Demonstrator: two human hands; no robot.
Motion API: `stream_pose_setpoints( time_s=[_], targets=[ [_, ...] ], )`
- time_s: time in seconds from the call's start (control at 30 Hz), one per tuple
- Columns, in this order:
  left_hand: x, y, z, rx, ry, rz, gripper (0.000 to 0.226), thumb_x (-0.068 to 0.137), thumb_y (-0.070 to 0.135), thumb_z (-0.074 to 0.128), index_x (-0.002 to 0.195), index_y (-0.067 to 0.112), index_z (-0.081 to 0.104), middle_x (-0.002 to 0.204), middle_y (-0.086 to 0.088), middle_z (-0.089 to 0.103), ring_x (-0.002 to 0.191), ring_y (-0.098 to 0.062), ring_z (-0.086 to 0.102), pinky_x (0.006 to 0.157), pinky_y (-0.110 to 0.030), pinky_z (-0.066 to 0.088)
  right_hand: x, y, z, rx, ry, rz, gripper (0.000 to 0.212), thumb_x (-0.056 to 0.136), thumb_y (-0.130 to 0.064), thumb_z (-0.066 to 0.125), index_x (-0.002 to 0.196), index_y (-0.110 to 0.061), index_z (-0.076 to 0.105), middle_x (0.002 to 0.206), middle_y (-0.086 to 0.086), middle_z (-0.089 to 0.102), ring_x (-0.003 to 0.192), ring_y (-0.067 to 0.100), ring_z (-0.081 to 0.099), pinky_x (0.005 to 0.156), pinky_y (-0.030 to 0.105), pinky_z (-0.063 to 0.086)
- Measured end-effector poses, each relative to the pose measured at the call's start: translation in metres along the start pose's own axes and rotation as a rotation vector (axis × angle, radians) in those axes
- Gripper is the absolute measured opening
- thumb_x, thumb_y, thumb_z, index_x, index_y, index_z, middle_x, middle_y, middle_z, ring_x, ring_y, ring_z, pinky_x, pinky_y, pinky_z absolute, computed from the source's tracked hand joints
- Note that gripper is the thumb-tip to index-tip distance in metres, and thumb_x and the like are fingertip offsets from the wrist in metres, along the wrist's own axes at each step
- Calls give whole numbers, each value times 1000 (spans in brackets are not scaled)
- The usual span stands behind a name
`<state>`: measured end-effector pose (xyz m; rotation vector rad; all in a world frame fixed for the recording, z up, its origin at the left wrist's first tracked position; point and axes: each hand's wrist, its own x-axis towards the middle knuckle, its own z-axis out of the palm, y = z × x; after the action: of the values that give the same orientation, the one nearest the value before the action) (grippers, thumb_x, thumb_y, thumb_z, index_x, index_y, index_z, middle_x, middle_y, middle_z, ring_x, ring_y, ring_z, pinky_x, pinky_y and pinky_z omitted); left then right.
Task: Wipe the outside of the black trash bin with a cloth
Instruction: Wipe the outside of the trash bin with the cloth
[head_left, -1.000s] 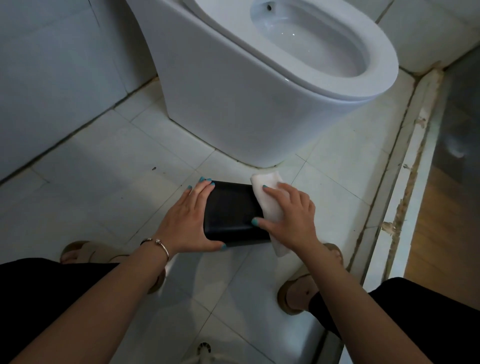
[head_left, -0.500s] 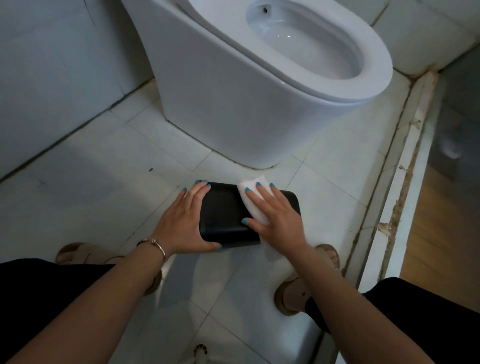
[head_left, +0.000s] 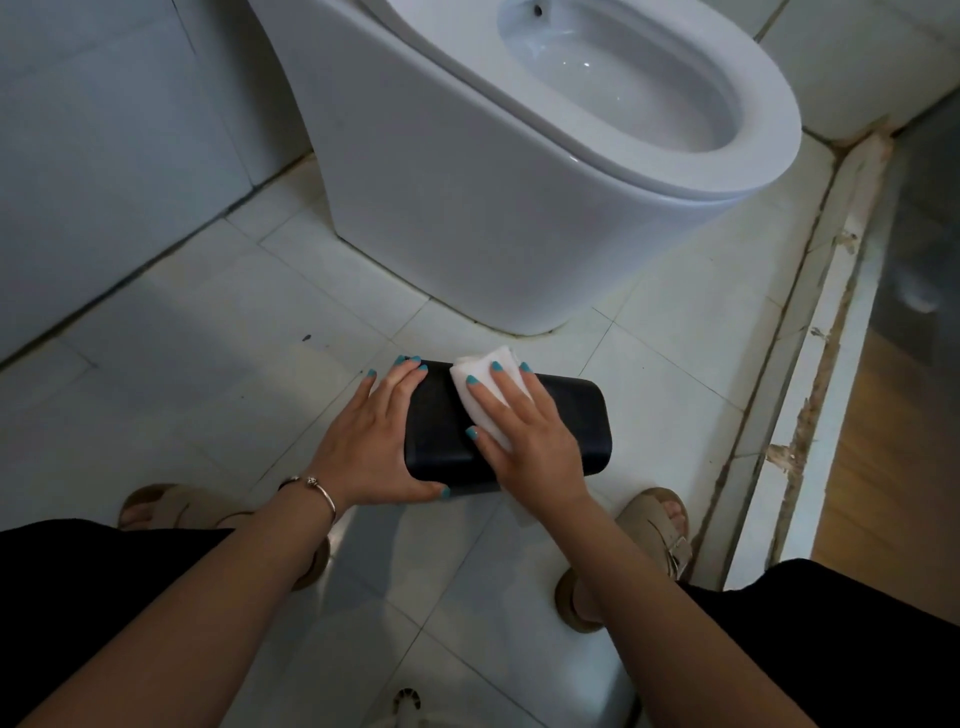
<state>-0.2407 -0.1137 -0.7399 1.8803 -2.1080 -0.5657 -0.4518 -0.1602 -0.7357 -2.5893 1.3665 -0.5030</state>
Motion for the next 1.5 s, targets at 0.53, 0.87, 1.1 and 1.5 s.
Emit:
stream_pose_setpoints(
  time_s=[0.53, 0.87, 1.1, 1.5],
  targets=[
    [-1, 3, -2, 40, -32, -12, 130, 50, 79, 61, 149, 11, 12, 157, -5, 16, 146, -21, 18, 121, -46, 7, 6, -21, 9, 47, 70, 318, 48, 89, -38, 62, 135, -40, 51, 144, -14, 47, 137, 21, 37, 93, 35, 48],
    [-1, 3, -1, 29, -11, -1, 130, 52, 78, 65, 149, 11, 10, 157, -3, 13, 146, -19, 16, 121, -41, 1, 4, 26, -7, 116, 73, 441, 48, 86, -34, 63, 133, -38, 54, 143, -13, 49, 131, 24, 44, 104, 40, 41],
    [-1, 3, -1, 51, -27, -10, 130, 50, 78, 64, 149, 10, 13, 157, -4, 16, 146, -18, 18, 121, -46, 6, 11, 0, -1, 215, -41, 292, 51, 85, -38, 66, 133, -45, 52, 143, -16, 47, 135, 17, 39, 97, 29, 37],
    [11, 6, -14, -133, -81, -121, 136, 42, 99, 46, 149, 21, 17, 156, 8, 10, 144, -19, 15, 119, -44, 19, 1, 45, -19, 197, -26, 445, 51, 87, -39, 65, 134, -48, 49, 145, -23, 42, 138, 13, 34, 101, 29, 35]
  ],
)
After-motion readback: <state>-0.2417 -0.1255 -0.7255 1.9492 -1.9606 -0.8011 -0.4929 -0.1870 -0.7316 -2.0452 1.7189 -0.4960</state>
